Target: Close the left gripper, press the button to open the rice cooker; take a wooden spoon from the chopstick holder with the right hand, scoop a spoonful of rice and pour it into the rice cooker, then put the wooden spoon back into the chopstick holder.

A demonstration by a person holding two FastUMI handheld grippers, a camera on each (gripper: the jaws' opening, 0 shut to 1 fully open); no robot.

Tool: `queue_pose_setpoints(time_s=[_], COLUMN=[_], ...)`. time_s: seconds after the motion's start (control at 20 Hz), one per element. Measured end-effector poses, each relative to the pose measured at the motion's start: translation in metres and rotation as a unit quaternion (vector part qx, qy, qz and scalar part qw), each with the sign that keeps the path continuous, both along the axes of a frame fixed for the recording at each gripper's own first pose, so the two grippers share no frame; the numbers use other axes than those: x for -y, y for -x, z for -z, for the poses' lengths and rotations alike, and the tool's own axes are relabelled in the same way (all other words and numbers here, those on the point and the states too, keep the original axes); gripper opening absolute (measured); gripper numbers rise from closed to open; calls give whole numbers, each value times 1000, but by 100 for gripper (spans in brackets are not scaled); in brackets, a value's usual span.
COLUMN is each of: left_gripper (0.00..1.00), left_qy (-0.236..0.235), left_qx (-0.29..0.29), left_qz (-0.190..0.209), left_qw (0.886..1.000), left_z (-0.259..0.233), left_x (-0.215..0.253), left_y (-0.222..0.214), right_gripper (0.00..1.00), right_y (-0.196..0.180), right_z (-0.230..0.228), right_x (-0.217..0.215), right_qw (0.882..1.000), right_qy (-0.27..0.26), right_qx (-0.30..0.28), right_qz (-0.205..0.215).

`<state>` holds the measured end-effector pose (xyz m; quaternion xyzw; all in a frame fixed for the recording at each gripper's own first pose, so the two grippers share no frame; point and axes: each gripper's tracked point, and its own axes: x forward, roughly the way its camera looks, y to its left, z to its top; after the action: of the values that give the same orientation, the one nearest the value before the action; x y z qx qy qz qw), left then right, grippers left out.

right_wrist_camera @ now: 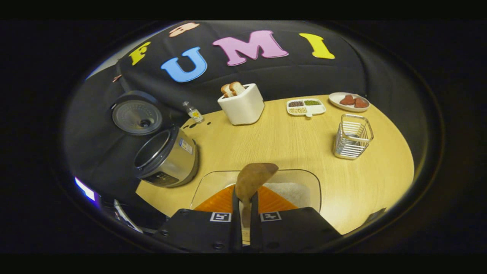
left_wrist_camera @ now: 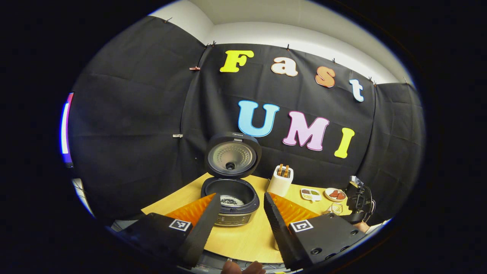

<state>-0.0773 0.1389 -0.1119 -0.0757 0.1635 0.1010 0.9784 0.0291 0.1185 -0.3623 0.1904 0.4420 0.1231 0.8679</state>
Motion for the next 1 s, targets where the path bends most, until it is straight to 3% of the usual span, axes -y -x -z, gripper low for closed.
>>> queue_pose_setpoints(time_s=[0.15, 0.3, 0.65, 0.75, 0.8, 1.0], left_gripper=[80, 80, 80, 80, 80, 80], left_qy=[-3, -10, -14, -13, -12, -12], left_qx=[-2, -3, -4, -5, -5, -7], left_qz=[0, -1, -11, -17, -20, -32], left_qw=[1000, 1000, 1000, 1000, 1000, 999], left_z=[-1, -3, -4, -4, -4, -3], left_x=[1, 0, -5, -9, -11, -20], left_y=[-3, -5, -6, -5, -4, 3], right_gripper=[12, 8, 12, 17, 12, 12], right_y=[-7, -14, -38, -45, -48, -70], right_z=[-9, -21, -72, -93, -103, -138], right_x=[1, 2, -6, -13, -19, -54], right_qw=[998, 997, 986, 982, 980, 972], right_qy=[-48, -61, -149, -174, -186, -223], right_qx=[-12, -4, 9, 14, 17, 33], right_qz=[38, 41, 73, 75, 74, 66])
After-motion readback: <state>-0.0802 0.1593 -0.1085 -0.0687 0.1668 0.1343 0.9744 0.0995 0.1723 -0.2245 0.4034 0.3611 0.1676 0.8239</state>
